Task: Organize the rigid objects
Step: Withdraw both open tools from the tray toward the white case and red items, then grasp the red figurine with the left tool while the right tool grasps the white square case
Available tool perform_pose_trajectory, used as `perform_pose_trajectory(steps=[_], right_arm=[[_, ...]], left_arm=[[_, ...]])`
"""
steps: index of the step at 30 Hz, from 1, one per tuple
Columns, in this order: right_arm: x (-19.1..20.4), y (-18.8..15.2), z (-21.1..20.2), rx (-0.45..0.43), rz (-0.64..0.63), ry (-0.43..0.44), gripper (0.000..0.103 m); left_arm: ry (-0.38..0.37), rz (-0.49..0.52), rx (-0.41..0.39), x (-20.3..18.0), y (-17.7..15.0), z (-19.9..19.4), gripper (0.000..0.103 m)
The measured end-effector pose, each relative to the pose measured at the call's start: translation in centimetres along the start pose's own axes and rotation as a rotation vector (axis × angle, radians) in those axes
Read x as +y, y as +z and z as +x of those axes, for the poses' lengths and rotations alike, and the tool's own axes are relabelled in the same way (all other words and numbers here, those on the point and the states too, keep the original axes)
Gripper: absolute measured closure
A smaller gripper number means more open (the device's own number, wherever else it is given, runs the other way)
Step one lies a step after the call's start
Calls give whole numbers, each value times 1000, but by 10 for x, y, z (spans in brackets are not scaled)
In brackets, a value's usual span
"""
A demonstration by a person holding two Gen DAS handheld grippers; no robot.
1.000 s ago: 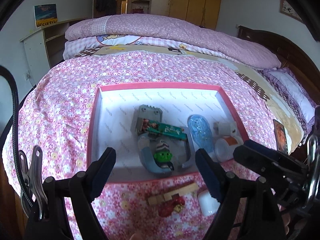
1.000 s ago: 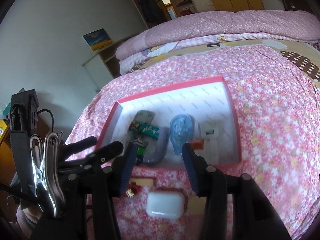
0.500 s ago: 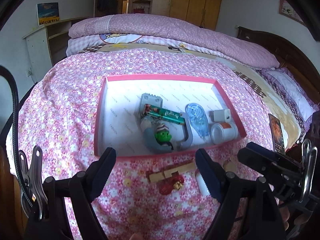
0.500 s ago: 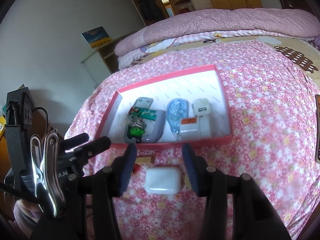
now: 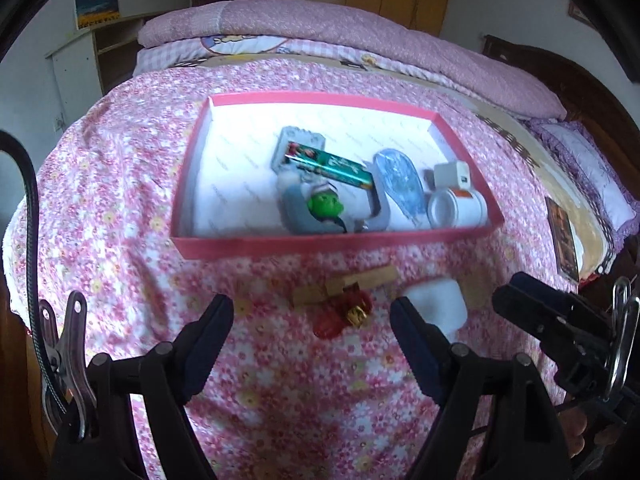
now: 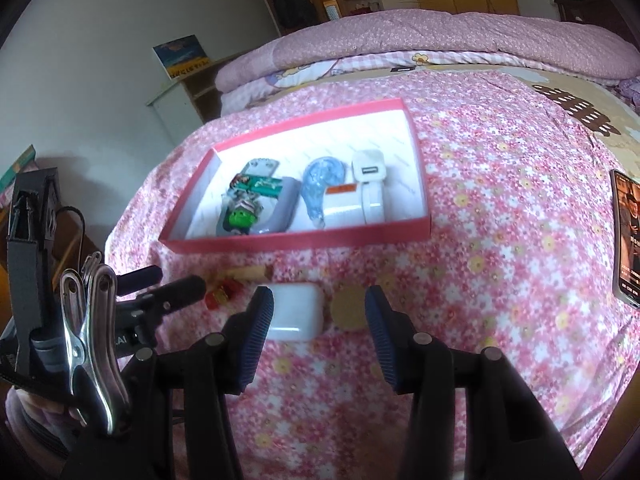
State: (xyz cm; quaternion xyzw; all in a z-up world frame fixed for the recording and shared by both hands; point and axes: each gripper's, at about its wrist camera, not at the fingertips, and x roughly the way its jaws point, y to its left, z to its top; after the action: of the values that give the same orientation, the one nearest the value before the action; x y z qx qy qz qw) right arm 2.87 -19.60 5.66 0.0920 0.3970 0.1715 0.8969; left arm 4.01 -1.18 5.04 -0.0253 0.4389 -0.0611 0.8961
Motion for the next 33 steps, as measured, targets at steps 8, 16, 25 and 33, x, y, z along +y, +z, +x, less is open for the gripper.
perform_pose_trajectory(steps=[8,16,25,33], right_arm=[[-4,-8,3,18,2,9,54],[-11,-14,3,26,21,12,54],[-14,-16,9,41,31,19,54],[-15,-18,12,45,28,24,54]], left_arm=[[0,59,-4,-11,-10,3,28],[0,97,5,-15,-19,14,39],[-29,101,6,-17,-21,26,42],[-48,88,-14,-13,-20,29,42]])
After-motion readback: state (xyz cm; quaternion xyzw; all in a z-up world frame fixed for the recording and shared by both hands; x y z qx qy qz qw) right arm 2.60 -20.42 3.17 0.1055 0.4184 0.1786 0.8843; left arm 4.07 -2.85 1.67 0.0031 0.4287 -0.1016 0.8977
